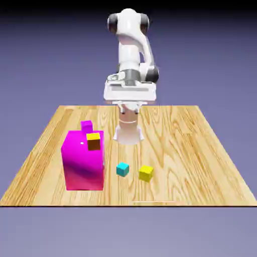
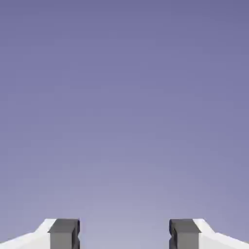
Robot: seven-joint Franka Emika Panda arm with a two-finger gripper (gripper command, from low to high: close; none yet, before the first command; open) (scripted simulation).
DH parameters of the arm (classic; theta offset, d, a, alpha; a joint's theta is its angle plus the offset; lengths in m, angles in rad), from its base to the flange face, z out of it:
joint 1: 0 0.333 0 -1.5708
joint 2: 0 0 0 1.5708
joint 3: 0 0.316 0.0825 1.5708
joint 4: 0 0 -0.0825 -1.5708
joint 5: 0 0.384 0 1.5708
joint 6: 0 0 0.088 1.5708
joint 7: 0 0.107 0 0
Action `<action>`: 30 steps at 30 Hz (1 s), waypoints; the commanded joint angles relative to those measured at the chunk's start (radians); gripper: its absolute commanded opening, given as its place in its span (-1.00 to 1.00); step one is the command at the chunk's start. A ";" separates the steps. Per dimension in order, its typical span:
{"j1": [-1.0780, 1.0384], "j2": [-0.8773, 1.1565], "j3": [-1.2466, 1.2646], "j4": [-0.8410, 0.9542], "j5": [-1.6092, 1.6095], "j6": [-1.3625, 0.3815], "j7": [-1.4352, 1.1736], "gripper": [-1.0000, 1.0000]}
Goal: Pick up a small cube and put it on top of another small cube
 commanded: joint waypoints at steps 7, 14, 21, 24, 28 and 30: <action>-0.064 0.254 0.118 0.069 0.067 -0.192 0.175 0.00; -0.129 0.507 0.236 0.138 0.134 -0.385 0.349 0.00; -0.148 0.724 0.289 0.176 0.157 -0.421 0.458 0.00; -0.123 0.833 0.267 0.175 0.134 -0.312 0.472 0.00; -0.126 0.822 0.269 0.175 0.136 -0.323 0.470 -1.00; -0.143 0.749 0.284 0.176 0.152 -0.396 0.461 -1.00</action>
